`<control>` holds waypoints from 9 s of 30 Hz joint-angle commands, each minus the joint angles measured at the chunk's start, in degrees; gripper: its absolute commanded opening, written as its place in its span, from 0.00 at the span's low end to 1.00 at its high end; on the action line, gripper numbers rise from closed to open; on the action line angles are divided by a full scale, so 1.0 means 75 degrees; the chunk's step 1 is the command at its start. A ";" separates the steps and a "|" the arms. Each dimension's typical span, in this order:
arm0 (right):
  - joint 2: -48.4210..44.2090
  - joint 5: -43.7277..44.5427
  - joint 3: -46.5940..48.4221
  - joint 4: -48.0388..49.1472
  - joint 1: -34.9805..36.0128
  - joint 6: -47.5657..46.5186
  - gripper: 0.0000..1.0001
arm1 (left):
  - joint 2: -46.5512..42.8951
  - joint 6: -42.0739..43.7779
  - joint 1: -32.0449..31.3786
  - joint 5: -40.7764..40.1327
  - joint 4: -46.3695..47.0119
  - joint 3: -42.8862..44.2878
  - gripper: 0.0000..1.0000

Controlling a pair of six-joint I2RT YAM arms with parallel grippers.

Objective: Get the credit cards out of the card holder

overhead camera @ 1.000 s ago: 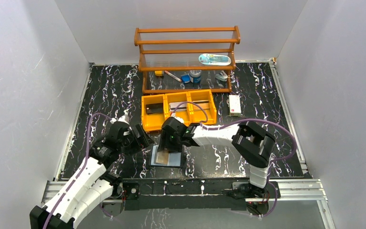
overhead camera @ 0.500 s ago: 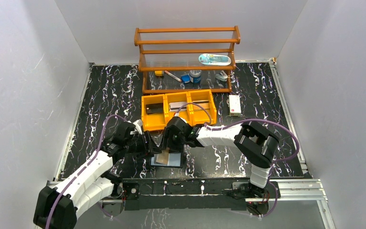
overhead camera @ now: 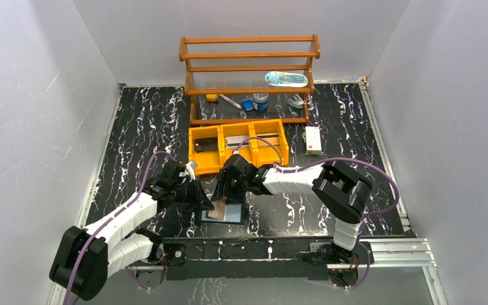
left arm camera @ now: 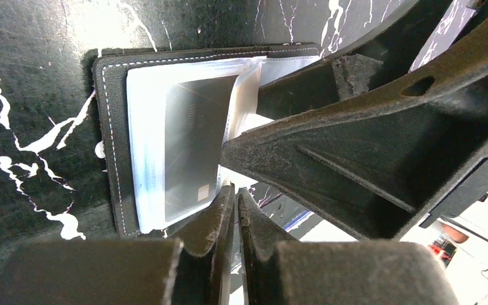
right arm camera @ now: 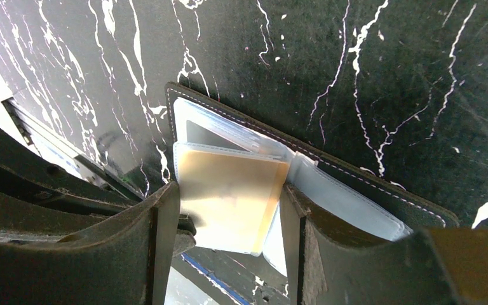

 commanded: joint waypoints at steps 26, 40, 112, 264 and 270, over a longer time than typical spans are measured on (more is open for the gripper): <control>-0.0663 -0.1019 -0.1307 0.1035 -0.0508 0.0560 0.40 | 0.0969 0.0722 -0.0069 -0.0647 -0.0372 0.0671 0.33; -0.0544 -0.1482 -0.1691 0.2286 -0.0590 0.0757 0.19 | 0.1322 0.0548 -0.0686 -0.1011 -0.0393 0.0639 0.22; 0.1197 0.2259 0.3048 -0.4494 0.0661 -0.0319 0.73 | -0.2454 -0.1375 -0.0754 -0.4965 -0.2710 0.0747 0.71; -0.1778 0.0122 -0.1438 -0.0760 -0.0339 0.0740 0.44 | 0.0403 -0.0152 -0.2353 -0.2092 -0.0056 0.1401 0.53; -0.1806 0.0416 -0.1540 -0.1039 -0.0380 0.0762 0.44 | 0.0672 -0.0126 -0.2343 -0.1761 0.0313 0.1416 0.53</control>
